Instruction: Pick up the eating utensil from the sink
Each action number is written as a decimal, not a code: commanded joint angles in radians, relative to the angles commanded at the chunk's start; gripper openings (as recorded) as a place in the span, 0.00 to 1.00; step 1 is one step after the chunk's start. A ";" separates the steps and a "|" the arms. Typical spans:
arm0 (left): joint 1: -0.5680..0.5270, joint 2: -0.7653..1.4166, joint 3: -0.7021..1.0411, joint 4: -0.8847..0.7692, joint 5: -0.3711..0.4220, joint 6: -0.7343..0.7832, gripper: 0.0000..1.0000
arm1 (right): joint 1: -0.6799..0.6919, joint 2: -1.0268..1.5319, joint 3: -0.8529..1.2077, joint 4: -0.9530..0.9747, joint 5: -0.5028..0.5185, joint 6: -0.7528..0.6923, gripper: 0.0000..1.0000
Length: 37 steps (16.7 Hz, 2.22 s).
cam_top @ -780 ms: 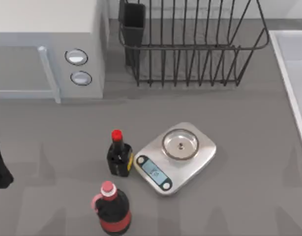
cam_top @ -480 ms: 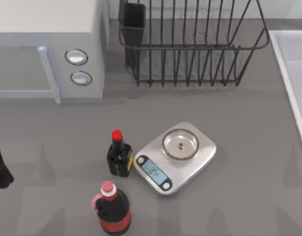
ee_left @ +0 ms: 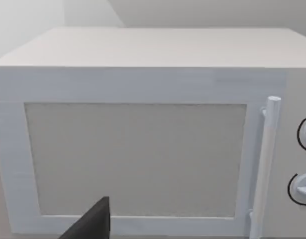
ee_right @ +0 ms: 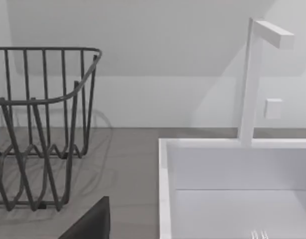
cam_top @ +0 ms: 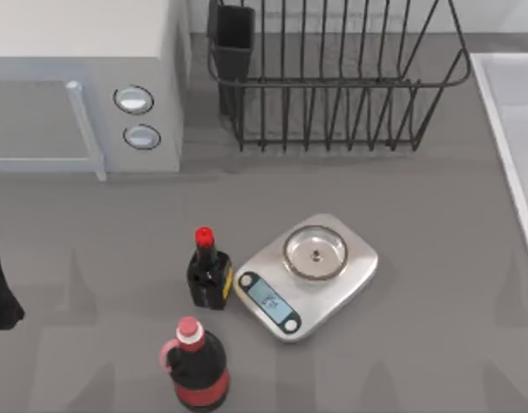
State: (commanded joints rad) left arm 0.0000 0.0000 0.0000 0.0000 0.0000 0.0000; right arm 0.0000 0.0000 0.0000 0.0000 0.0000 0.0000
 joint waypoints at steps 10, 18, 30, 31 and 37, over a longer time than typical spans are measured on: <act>0.000 0.000 0.000 0.000 0.000 0.000 1.00 | 0.000 0.000 0.000 0.000 0.000 0.000 1.00; 0.000 0.000 0.000 0.000 0.000 0.000 1.00 | -0.037 0.291 0.281 -0.183 0.001 -0.034 1.00; 0.000 0.000 0.000 0.000 0.000 0.000 1.00 | -0.173 1.618 1.398 -0.848 0.003 -0.158 1.00; 0.000 0.000 0.000 0.000 0.000 0.000 1.00 | -0.184 1.729 1.489 -0.901 0.004 -0.168 1.00; 0.000 0.000 0.000 0.000 0.000 0.000 1.00 | -0.235 2.233 1.913 -1.153 0.005 -0.215 1.00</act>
State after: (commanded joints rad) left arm 0.0000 0.0000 0.0000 0.0000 0.0000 0.0000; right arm -0.2348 2.2332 1.9130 -1.1530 0.0046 -0.2146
